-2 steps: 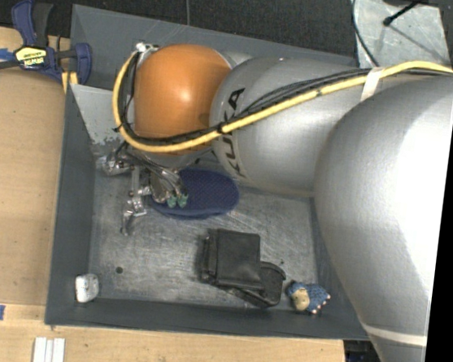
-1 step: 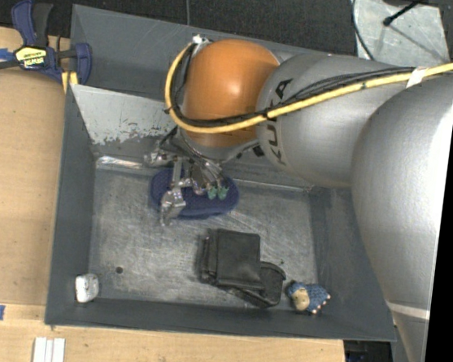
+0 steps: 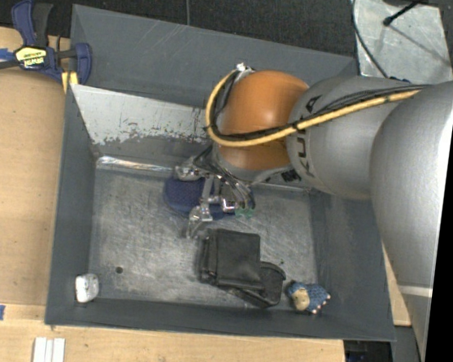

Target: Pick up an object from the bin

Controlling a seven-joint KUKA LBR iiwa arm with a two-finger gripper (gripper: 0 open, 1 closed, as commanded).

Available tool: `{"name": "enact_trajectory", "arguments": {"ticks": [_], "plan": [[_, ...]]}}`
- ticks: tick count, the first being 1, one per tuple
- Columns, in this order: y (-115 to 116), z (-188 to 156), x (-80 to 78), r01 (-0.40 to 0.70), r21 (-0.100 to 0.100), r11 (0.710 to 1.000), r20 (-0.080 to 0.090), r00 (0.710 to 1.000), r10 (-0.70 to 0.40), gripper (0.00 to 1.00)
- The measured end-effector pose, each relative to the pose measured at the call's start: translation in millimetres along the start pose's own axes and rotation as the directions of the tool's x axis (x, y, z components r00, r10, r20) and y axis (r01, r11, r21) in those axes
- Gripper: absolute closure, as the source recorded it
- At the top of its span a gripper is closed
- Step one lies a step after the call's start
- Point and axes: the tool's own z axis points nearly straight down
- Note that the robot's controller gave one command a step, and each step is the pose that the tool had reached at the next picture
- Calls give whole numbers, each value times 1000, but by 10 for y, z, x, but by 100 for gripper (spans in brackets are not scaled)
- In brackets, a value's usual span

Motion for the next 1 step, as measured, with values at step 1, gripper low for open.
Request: {"name": "enact_trajectory", "arguments": {"ticks": [1], "plan": [[13,-49,-42,2,1,1000,15,1000,-2,100]]}}
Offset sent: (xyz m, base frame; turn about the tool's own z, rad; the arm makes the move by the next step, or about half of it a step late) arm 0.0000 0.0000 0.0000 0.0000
